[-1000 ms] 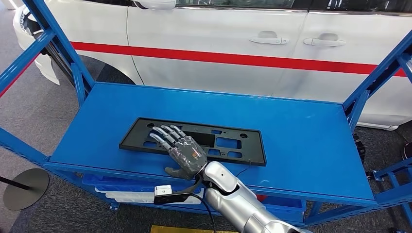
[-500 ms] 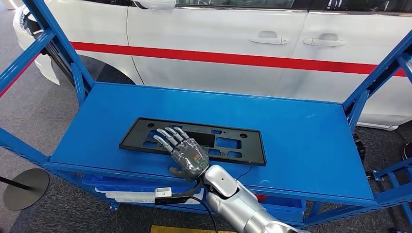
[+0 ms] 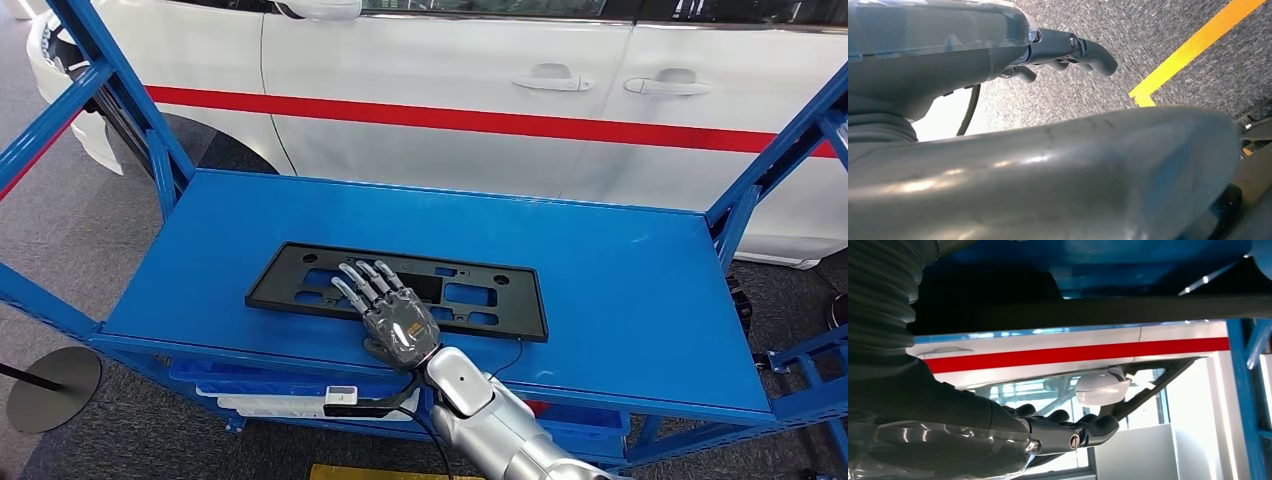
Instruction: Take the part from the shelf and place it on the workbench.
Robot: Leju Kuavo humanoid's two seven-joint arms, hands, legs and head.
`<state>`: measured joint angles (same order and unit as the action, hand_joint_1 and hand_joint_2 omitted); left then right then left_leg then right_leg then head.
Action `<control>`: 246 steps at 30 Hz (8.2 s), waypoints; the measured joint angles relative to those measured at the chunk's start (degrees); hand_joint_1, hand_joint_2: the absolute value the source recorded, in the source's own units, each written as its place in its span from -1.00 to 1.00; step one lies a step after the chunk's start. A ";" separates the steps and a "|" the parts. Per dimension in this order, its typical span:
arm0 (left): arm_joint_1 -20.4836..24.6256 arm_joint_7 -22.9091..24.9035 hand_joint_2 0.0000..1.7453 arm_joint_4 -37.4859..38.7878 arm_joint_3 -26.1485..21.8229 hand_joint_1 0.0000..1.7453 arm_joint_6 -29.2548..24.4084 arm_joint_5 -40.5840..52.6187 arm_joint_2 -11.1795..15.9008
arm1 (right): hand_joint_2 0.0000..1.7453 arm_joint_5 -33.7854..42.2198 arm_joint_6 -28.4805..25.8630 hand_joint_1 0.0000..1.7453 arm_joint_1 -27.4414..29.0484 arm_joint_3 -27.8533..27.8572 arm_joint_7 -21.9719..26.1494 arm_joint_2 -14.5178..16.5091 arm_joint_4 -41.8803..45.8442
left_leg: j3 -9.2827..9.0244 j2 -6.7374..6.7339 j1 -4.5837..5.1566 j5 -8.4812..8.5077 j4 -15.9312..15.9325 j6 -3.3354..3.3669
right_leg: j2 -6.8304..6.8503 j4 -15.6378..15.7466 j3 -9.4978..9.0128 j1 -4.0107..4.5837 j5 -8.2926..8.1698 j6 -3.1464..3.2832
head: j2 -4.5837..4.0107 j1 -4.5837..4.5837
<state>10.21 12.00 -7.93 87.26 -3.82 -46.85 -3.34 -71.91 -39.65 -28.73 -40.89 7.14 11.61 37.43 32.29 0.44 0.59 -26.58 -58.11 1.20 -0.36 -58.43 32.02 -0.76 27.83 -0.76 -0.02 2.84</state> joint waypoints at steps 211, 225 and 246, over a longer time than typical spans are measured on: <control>-1.16 -11.03 -1.00 0.00 0.20 -1.00 -8.26 -2.26 -1.04 | -1.00 114.79 61.10 1.00 12.51 40.08 19.94 -1.03 53.35 | 0.17 0.08 0.02 -0.01 -0.02 0.01 | 0.09 0.01 0.13 -0.02 -0.01 -0.01 | 0.00 0.00; -0.90 -10.78 -1.00 0.00 0.36 -1.00 -8.45 -1.69 -0.46 | -1.00 116.10 62.71 1.00 13.62 40.68 19.66 -0.13 53.56 | 0.15 0.08 0.02 -0.01 -0.03 0.01 | 0.08 0.01 0.14 -0.02 -0.01 -0.01 | 0.00 0.00; -0.07 -10.10 -1.00 0.00 0.81 -1.00 -8.18 -1.77 -0.77 | 1.00 113.58 64.78 1.00 14.24 41.13 19.70 -0.13 52.59 | 0.16 0.07 0.02 -0.01 -0.03 0.01 | 0.08 0.02 0.14 -0.02 -0.01 -0.01 | 0.00 0.00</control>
<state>10.13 1.90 -7.93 88.08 -12.00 -48.62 -4.11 41.67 25.13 -14.49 0.24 26.85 11.47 90.02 32.45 0.51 0.62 -26.58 -58.14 1.21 -0.28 -58.41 32.16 -0.78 27.83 -0.77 -0.02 2.84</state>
